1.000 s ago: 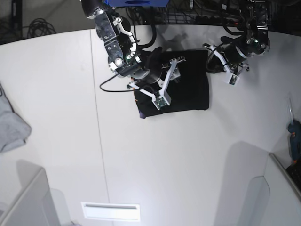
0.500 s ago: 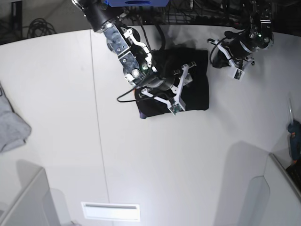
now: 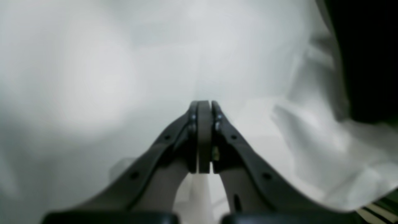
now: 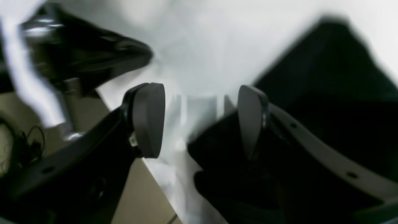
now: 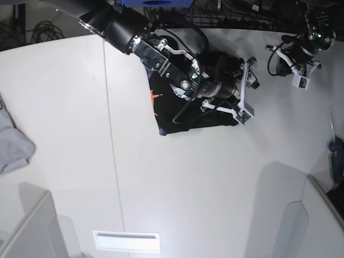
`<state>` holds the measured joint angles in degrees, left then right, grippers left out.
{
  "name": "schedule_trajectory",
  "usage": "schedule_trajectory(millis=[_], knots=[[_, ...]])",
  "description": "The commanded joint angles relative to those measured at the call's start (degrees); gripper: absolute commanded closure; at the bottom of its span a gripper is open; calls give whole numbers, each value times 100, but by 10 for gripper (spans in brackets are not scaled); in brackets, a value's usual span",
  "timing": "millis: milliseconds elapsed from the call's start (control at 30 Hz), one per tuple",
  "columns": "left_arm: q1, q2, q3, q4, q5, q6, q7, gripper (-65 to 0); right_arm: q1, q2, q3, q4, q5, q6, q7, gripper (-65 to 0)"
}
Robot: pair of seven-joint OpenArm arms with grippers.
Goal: Fold the T-shirt properly
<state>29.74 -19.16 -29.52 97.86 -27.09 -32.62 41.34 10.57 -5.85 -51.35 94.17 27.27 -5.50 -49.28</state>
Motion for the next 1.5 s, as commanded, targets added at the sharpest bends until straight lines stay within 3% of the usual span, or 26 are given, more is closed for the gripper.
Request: schedule_trajectory(millis=[0,100,167,267,333,467,600,733,933,1100,1267,1367,1467], knots=[[46,-75,-112,64,-64,-197,-68,0,108,141,32,398,47,27,106,-354],[81,-58,-270,64,-64,-681,-68,0,90,589,58,1225,47,9,71,-354],[90,-49,-428,64,-56,-738,-68,0,-24,950,313,1638,56,-316,71,-329],[108,-40,-552,64,-56,-738,-68,0,-411,1371,753,1928,56,-932,71,-150],[108,-40,-639,55,-56,-738,-68,0,-604,1565,1034,1893,56,-984,106,0],[108,-40,-675,55,-56,-738,-68,0,-824,1565,1439,1348,47,-993,123,0],[108,-40,-622,55,-56,-738,-68,0,-674,1345,1430,706,47,-984,325,0],[108,-31,-604,55,-56,-738,-68,0,-393,1002,1386,-50,47,-976,484,0],[108,-31,-657,55,-56,-738,-68,0,126,369,656,-569,47,-993,484,0],[116,-31,-657,55,-56,-738,-68,0,556,-132,489,-1184,47,-1011,484,0],[204,-31,-657,90,-56,-738,-68,0,618,-88,516,-868,47,-1011,440,0],[354,-31,-648,354,-214,-738,-68,0,521,317,542,-164,65,-1028,211,0],[618,12,-675,759,-917,-738,-68,0,178,730,814,504,56,-1028,132,0]])
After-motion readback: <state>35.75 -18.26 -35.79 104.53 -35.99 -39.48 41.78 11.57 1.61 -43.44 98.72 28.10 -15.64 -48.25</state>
